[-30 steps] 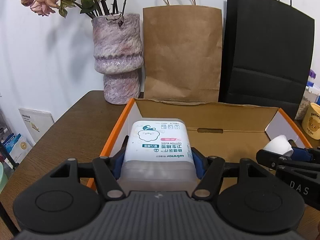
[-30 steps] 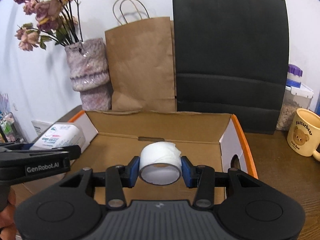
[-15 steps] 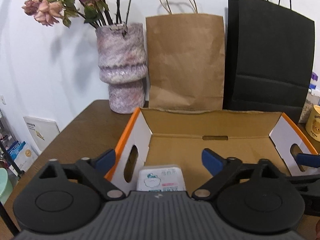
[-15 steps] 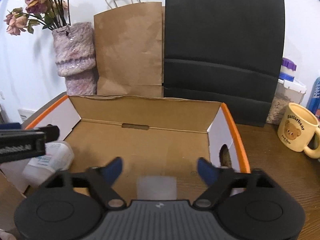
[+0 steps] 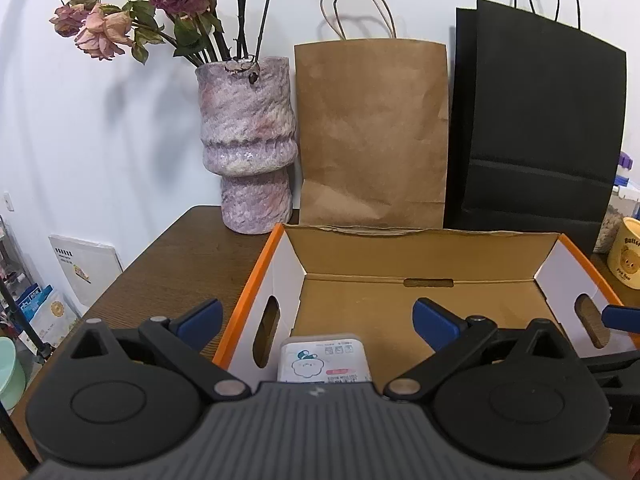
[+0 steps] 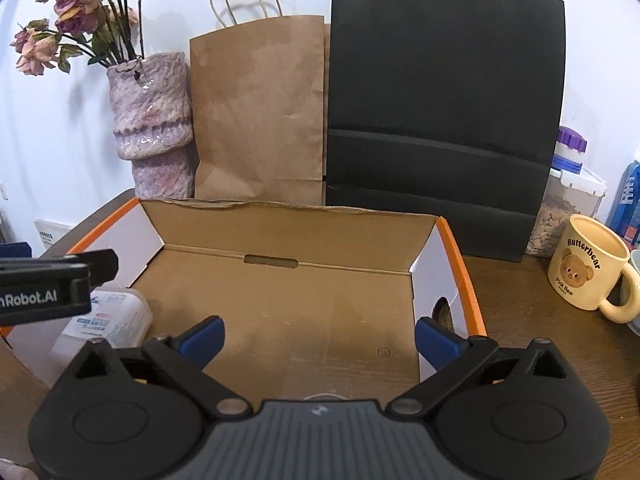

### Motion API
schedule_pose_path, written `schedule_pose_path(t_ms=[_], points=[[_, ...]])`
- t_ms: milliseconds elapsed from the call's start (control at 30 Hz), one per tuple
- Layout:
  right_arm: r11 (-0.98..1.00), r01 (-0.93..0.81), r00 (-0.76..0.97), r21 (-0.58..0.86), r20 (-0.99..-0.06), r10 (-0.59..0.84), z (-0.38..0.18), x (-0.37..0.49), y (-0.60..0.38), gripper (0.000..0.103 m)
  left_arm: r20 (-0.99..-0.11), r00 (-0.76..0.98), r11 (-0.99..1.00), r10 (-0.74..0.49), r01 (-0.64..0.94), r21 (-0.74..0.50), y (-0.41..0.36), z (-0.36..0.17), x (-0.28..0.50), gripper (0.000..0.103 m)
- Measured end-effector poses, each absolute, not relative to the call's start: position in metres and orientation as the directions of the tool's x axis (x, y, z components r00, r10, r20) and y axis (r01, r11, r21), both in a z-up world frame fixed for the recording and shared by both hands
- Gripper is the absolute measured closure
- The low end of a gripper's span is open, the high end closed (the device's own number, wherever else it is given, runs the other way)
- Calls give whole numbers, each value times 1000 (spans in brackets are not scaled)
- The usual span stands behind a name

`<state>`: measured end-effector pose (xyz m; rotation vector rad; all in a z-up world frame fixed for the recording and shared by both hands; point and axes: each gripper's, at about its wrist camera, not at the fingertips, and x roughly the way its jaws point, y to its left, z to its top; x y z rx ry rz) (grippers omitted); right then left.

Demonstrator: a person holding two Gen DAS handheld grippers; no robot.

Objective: Organize rigid objects
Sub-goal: 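Open both grippers to release the container and tape roll in the box, then move the right gripper back to the table and close on the white lid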

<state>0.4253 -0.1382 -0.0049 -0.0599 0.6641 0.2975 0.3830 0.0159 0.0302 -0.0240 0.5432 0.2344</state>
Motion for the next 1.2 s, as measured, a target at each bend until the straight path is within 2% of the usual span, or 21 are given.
schedule_pose_path(t_ms=[600, 1200], points=[[957, -289, 784, 33, -566, 256, 20, 378, -155, 0, -492, 852, 979, 176, -202, 1, 13, 46, 335, 0], [956, -292, 826, 23, -498, 264, 47, 292, -178, 0, -458, 877, 985, 144, -171, -19, 7, 62, 253, 0]])
